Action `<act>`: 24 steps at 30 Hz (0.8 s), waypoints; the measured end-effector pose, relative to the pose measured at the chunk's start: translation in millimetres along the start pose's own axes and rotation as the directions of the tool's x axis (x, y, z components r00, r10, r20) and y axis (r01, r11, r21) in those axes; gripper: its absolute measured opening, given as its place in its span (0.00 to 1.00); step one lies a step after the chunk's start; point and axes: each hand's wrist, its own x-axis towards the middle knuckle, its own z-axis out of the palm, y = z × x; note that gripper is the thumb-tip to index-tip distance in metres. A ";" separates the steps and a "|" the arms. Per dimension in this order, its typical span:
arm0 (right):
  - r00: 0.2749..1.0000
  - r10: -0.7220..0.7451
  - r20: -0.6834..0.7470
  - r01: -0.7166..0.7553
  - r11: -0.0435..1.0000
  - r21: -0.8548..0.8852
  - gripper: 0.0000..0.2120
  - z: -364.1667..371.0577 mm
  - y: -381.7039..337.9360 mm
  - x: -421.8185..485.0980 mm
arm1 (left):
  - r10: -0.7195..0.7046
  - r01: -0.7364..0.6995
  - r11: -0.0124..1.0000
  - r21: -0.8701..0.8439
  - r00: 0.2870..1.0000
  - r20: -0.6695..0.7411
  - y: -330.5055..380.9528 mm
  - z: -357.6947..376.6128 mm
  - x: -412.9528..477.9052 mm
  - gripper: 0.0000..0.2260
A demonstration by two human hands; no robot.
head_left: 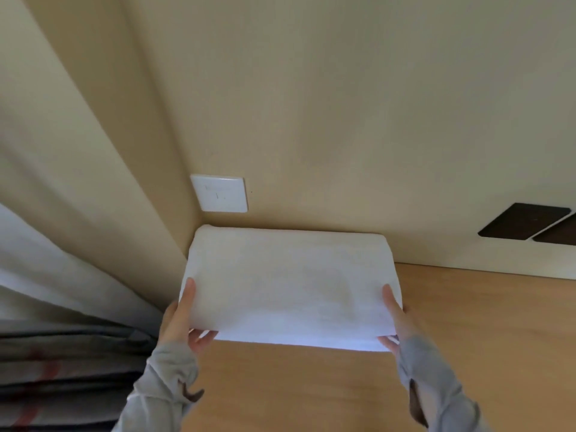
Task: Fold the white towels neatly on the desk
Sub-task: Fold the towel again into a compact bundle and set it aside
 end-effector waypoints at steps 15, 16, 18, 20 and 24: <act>0.964 -0.244 0.105 0.260 0.948 -0.181 0.17 -1.0 -36.4 24.0 | 0.158 -0.162 0.798 0.580 0.986 0.058 49.0 30.9 4.6 0.35; 0.948 -0.304 0.092 0.315 0.935 -0.159 0.14 -3.4 -33.4 22.4 | 0.179 -0.182 0.794 0.580 0.982 0.062 45.7 31.6 4.8 0.33; 0.925 -0.372 0.081 0.380 0.915 -0.136 0.07 -7.2 -25.0 21.1 | 0.205 -0.212 0.782 0.586 0.976 0.079 37.8 33.1 7.6 0.30; 0.931 -0.357 0.079 0.365 0.918 -0.156 0.12 -7.5 -16.3 23.6 | 0.207 -0.212 0.776 0.594 0.975 0.078 29.9 33.6 10.5 0.29; 0.953 -0.299 0.045 0.303 0.940 -0.160 0.25 -3.9 -10.3 30.2 | 0.189 -0.184 0.762 0.621 0.980 0.059 24.8 33.2 11.4 0.30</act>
